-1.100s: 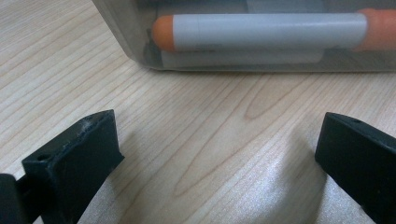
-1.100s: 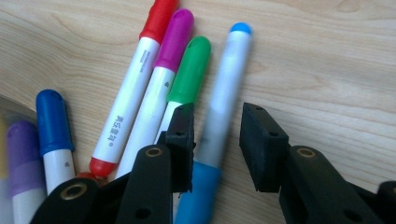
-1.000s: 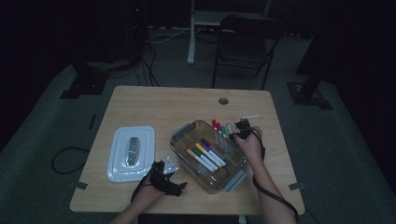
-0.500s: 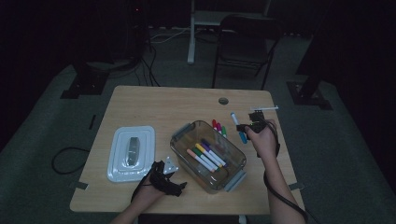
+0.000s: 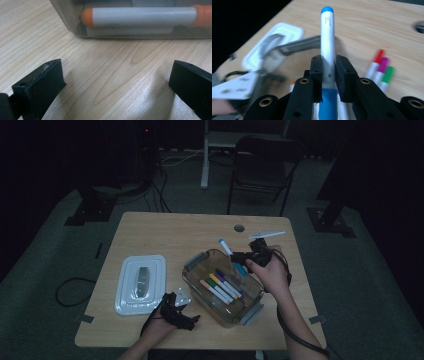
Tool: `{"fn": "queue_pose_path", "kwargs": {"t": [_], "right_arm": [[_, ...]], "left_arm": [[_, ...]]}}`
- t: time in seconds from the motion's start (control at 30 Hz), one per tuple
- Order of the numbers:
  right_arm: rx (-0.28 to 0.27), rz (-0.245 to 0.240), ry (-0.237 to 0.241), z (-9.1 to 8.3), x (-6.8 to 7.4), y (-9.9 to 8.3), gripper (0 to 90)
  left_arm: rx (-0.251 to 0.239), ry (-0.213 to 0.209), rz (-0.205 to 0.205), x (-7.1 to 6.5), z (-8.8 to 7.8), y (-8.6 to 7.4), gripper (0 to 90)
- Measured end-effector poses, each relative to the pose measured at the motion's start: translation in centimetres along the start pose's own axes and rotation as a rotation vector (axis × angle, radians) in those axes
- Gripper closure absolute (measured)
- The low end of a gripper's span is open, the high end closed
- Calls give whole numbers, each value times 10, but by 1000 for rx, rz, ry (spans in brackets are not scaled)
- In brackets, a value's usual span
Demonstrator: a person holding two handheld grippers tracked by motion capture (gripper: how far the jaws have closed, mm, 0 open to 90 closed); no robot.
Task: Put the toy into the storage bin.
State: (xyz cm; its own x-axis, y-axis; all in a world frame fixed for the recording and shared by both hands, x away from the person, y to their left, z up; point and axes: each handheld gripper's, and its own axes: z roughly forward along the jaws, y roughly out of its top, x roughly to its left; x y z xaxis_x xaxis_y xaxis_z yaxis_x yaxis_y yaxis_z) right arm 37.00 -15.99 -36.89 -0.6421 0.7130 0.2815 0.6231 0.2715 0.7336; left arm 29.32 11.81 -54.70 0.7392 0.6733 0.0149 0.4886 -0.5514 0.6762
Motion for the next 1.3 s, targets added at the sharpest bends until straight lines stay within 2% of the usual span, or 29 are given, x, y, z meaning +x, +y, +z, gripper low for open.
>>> {"fn": "queue_pose_path", "kwargs": {"t": [0.13,0.23,0.27,0.33,0.47,0.5,0.57,0.6,0.63,0.67,0.73,0.8,1.1,1.23,1.3], "right_arm": [[45,-65,60,12,27,-1,763],[103,-99,74,29,39,-5,763],[147,-108,79,41,42,-9,763],[166,-109,79,47,43,-11,763],[252,-122,82,70,46,-21,762],[295,-118,97,80,48,-24,763],[314,-113,109,84,49,-26,763],[350,-116,104,93,50,-29,762],[350,-116,104,93,50,-29,762],[384,-116,107,100,50,-33,763],[384,-116,107,100,50,-33,763],[438,-109,101,110,51,-39,763],[543,-119,73,127,47,-50,762],[573,-118,71,130,46,-53,756],[578,-119,75,130,44,-53,723]], "left_arm": [[1,1,3,0,0,0,5],[4,0,4,0,0,0,5],[-1,1,1,0,0,0,5],[-1,1,1,0,0,0,5],[-2,2,1,0,0,0,5],[0,1,1,0,0,0,5],[0,1,1,0,0,0,5],[0,2,2,0,0,0,5],[-2,2,1,0,0,0,5],[-1,2,1,0,0,0,5],[-1,2,1,0,0,0,5],[-1,1,0,0,0,0,5],[-2,1,0,0,0,0,5],[-1,2,2,0,0,0,5],[-2,2,2,0,0,0,5]]}}
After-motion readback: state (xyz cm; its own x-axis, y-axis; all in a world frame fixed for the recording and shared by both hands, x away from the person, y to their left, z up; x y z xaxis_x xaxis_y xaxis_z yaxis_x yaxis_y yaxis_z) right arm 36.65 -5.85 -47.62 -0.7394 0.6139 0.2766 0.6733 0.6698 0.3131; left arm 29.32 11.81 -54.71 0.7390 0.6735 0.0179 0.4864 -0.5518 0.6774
